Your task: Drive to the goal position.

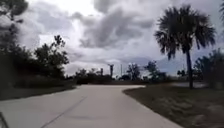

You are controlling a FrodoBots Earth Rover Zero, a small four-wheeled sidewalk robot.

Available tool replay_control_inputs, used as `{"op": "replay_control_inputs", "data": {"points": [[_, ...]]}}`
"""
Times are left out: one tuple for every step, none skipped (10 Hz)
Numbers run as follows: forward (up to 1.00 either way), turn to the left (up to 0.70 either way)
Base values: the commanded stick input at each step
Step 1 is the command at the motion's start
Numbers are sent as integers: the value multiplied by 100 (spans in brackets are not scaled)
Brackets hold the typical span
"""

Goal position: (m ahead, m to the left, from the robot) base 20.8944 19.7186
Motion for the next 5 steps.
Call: {"op": "replay_control_inputs", "data": {"points": [[85, 0], [85, 0], [85, 0], [85, 0], [85, 0]]}}
